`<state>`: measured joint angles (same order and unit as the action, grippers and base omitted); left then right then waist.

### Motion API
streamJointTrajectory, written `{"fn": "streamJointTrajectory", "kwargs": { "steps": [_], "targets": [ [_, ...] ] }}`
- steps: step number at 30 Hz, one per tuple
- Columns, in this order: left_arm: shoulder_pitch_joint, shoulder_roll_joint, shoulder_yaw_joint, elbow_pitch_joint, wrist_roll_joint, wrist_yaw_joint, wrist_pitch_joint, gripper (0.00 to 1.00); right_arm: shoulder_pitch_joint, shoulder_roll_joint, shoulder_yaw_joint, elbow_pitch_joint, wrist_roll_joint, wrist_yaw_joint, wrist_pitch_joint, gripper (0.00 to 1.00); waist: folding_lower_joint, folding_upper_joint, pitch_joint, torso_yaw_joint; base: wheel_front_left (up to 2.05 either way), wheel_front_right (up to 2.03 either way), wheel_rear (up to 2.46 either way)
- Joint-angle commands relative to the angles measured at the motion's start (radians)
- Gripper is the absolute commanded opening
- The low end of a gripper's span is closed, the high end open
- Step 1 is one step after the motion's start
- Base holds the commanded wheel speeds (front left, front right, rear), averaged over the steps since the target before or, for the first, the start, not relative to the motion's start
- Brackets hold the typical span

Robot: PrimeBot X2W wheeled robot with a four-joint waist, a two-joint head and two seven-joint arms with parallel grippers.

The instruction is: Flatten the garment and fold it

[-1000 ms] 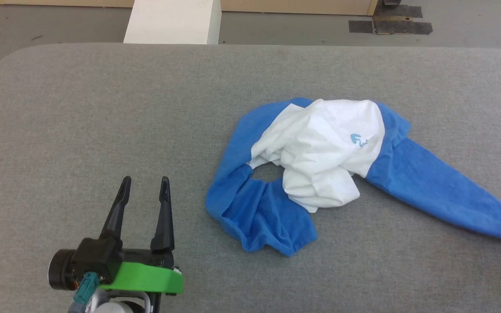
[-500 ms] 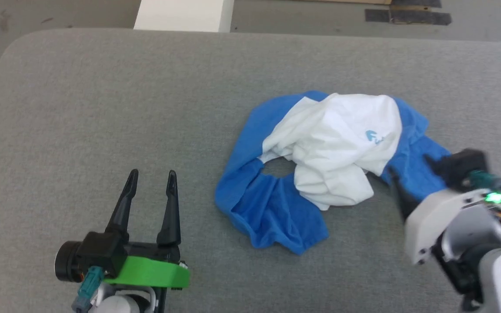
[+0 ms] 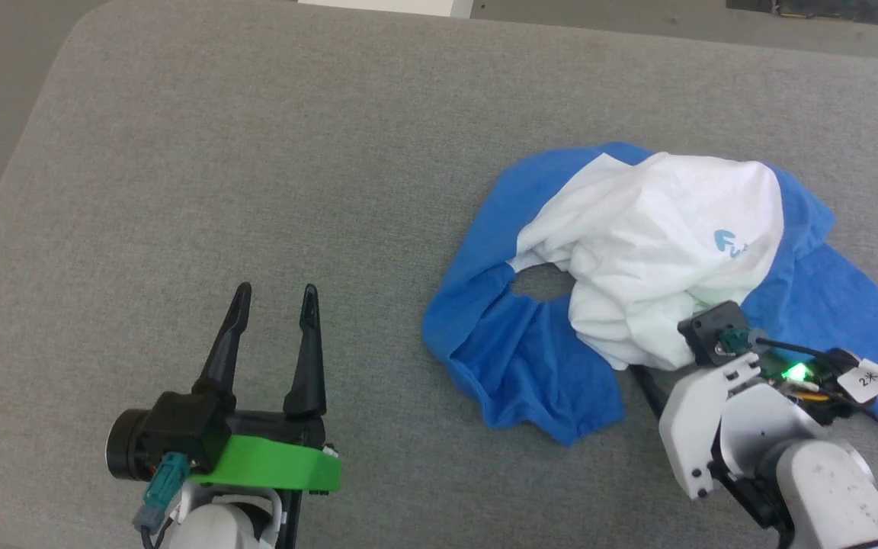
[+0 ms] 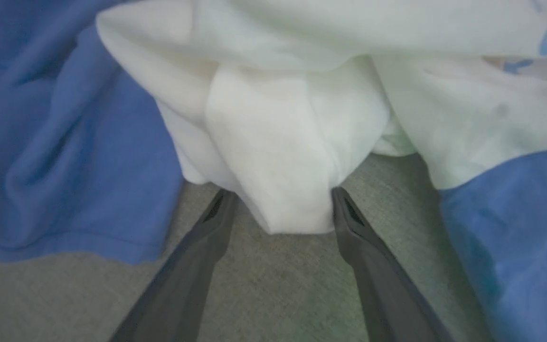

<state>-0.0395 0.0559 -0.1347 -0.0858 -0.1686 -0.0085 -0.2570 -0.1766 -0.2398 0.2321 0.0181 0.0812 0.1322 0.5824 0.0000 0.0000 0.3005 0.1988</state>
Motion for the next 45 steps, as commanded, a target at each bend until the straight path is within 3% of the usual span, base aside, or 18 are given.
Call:
{"fn": "streamJointTrajectory", "kwargs": {
  "steps": [1,2,7,12,16,23,29,33,34,35,41,45],
  "targets": [
    [-0.016,-0.006,0.002,0.004,-0.004,0.005,-0.005,1.0,-0.027,0.001,0.007,0.028,0.003,-0.002,-0.014,0.28,0.0,0.0,0.002,0.002,0.0,0.0,0.0],
    [-0.017,-0.006,0.002,0.005,-0.003,0.005,-0.005,1.0,-0.035,-0.001,0.013,0.043,-0.002,-0.002,-0.019,0.0,0.0,0.0,-0.001,0.0,0.0,0.0,0.0],
    [-0.014,-0.006,0.008,0.008,0.006,0.004,-0.005,1.0,-0.069,0.013,-0.008,0.047,0.015,-0.002,-0.06,0.0,0.0,0.0,-0.027,-0.033,0.0,0.0,0.0],
    [-0.003,-0.006,0.016,0.008,0.011,0.003,-0.005,1.0,-0.064,-0.008,-0.047,-0.07,0.07,-0.002,-0.02,0.0,0.0,0.0,-0.06,-0.079,0.0,0.0,0.0],
    [0.008,-0.006,0.016,0.007,0.012,0.002,-0.005,1.0,-0.001,-0.061,-0.062,-0.219,0.137,-0.002,0.088,0.0,0.0,0.0,-0.076,-0.109,0.0,0.0,0.0],
    [0.02,-0.006,0.009,0.012,0.006,-0.001,-0.005,1.0,0.263,-0.189,-0.104,-0.451,0.276,-0.002,0.392,0.0,0.0,0.0,-0.081,-0.13,0.0,0.0,0.0],
    [0.024,-0.006,0.008,0.022,0.009,-0.009,-0.005,1.0,0.495,-0.187,-0.186,-0.49,0.291,-0.002,0.572,0.0,0.0,0.0,-0.085,-0.124,0.0,0.0,0.0],
    [0.028,-0.006,0.011,0.03,0.016,-0.014,-0.005,1.0,0.532,-0.159,-0.166,-0.475,0.271,-0.002,0.545,0.0,0.0,0.0,-0.096,-0.121,0.0,0.0,0.0],
    [0.031,-0.006,0.012,0.032,0.018,-0.015,-0.005,1.0,0.523,-0.155,-0.15,-0.473,0.266,-0.002,0.517,0.43,0.0,0.0,-0.1,-0.121,0.0,0.0,0.0],
    [0.033,-0.006,0.014,0.033,0.02,-0.016,-0.005,1.0,0.508,-0.148,-0.143,-0.47,0.262,-0.002,0.483,1.0,0.0,0.0,-0.103,-0.122,0.0,0.0,0.0],
    [0.049,-0.006,0.022,0.034,0.031,-0.021,-0.005,1.0,0.377,-0.077,-0.148,-0.47,0.241,-0.002,0.224,1.0,0.0,0.0,-0.131,-0.135,0.0,0.0,0.0],
    [0.054,-0.005,0.028,0.024,0.039,-0.024,-0.005,1.0,0.3,0.034,-0.251,-0.498,0.198,-0.002,0.04,1.0,0.0,0.0,-0.138,-0.146,0.0,0.0,0.0]
  ]
}}
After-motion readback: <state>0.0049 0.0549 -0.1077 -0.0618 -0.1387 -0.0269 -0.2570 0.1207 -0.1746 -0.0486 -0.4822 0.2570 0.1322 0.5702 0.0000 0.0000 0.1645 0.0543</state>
